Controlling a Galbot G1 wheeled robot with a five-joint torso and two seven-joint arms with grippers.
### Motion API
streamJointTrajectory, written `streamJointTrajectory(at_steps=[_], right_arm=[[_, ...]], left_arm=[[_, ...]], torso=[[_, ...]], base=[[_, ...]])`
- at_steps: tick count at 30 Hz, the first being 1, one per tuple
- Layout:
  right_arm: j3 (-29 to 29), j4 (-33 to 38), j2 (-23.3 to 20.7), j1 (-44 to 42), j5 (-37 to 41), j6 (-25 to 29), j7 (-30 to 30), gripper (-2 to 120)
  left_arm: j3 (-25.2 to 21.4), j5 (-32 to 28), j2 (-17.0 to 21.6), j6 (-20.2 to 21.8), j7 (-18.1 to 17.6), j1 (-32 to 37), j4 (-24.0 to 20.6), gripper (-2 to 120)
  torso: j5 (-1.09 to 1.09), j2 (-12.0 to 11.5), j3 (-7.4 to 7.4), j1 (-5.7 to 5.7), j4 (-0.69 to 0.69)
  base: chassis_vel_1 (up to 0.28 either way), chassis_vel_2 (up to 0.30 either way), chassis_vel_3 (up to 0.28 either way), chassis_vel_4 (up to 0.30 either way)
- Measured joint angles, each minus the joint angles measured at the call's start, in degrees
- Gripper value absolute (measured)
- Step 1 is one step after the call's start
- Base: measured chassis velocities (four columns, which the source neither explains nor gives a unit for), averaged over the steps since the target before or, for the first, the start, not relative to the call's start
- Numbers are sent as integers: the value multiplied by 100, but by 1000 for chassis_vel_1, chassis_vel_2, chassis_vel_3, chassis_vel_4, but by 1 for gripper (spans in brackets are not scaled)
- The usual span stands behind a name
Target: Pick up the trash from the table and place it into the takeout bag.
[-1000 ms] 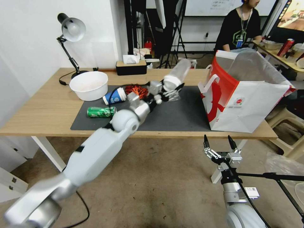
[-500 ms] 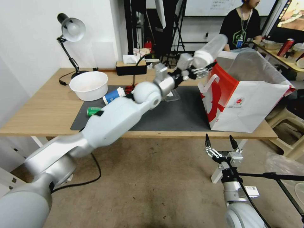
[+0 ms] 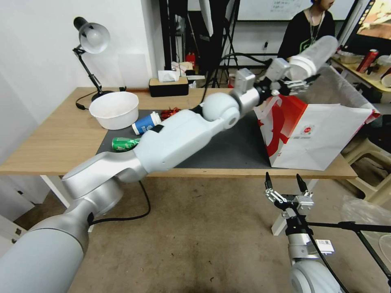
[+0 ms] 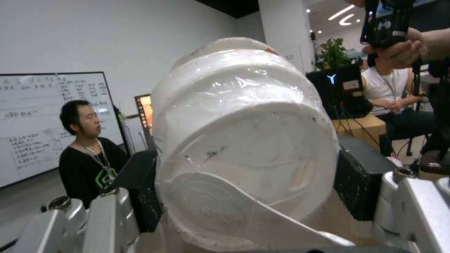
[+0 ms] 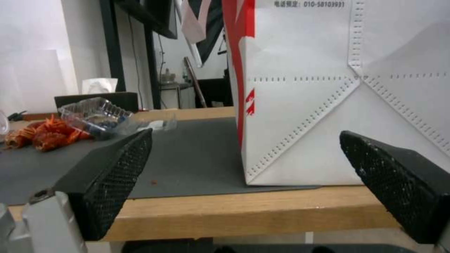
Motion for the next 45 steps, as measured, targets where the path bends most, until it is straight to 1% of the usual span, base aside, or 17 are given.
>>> streamJointTrajectory(at_steps=[1, 5, 6, 7, 10, 14, 23, 26, 29, 32, 34, 35, 37, 38, 39, 43, 45], right_arm=[[14, 8, -1, -1, 11, 0, 2, 99], [27, 10, 14, -10, 16, 11, 3, 99], [27, 10, 24, -18, 18, 18, 4, 99], [27, 10, 24, -18, 18, 18, 4, 99], [26, 6, 34, -16, 19, 29, 4, 99], [26, 6, 35, -3, 20, 30, 10, 98], [27, 9, 40, -7, 21, 30, 14, 98], [27, 21, 47, -4, 21, 29, 15, 98], [28, 35, 48, 15, 21, 25, 22, 98], [28, 35, 49, 14, 20, 24, 22, 98], [28, 44, 59, -7, 10, 24, 25, 98], [28, 44, 59, -7, 10, 24, 25, 98], [24, 64, 68, -25, 1, 21, 23, 98], [22, 71, 64, -38, -4, 15, 22, 98], [22, 71, 64, -38, -4, 15, 22, 98], [13, 76, 48, -49, -12, 5, 17, 99], [-5, 76, 44, -51, -30, -2, 13, 100]], left_arm=[[56, 39, -87, -23, 19, -25, 130, 69], [74, 89, -167, -59, 59, -29, 226, 70], [81, 90, -183, -61, 47, -29, 226, 77], [81, 90, -183, -61, 47, -29, 226, 77], [99, 91, -192, -61, 29, -57, 227, 92], [99, 91, -199, -61, 2, -59, 225, 99], [-58, -11, -133, -57, -156, -41, 83, 100], [-218, -205, 34, 1, -315, 61, -132, 100], [-458, -347, 365, 42, -526, 282, -400, 100], [-533, -381, 462, 53, -583, 348, -461, 100], [-670, -548, 792, 104, -807, 625, -707, 100], [-670, -548, 792, 104, -807, 625, -707, 100], [-848, -614, 1040, 137, -936, 922, -945, 100], [-992, -590, 1191, 160, -1018, 1149, -1097, 100], [-992, -590, 1191, 160, -1018, 1149, -1097, 100], [-1294, -438, 1469, 222, -1137, 1580, -1482, 100], [-1475, -360, 1743, 261, -1218, 1865, -1774, 100]], torso=[[0, 0, 0, 0, 0], [0, 0, 0, 0, 0], [0, 0, 0, 0, 1], [0, 0, 0, 0, 1], [0, 0, 0, 0, 1], [-1, 0, 0, 0, 1], [-1, 0, 0, 0, 0], [-1, 1, 0, 0, -1], [-2, 1, -1, -1, 1], [-2, 1, -1, -1, 1], [-2, 1, 0, -1, 1], [-2, 1, 0, -1, 1], [-3, 1, -1, -1, 1], [-4, 1, 0, -1, 1], [-4, 1, 0, -1, 1], [-3, 1, -1, -1, 1], [-2, 1, -1, -1, 0]], base=[[0, 0, 0, 0], [0, 0, 0, 0], [0, 0, 0, 0], [0, 0, 0, 0], [0, 0, 0, 0], [0, 0, 0, 0], [0, 0, 0, 0], [0, 0, 0, 0], [0, 0, 0, 0], [0, 0, 0, 0], [0, 0, 0, 0], [0, 0, 0, 0], [0, 0, 0, 0], [0, 0, 0, 0], [0, 0, 0, 0], [0, 0, 0, 0], [0, 0, 0, 0]])
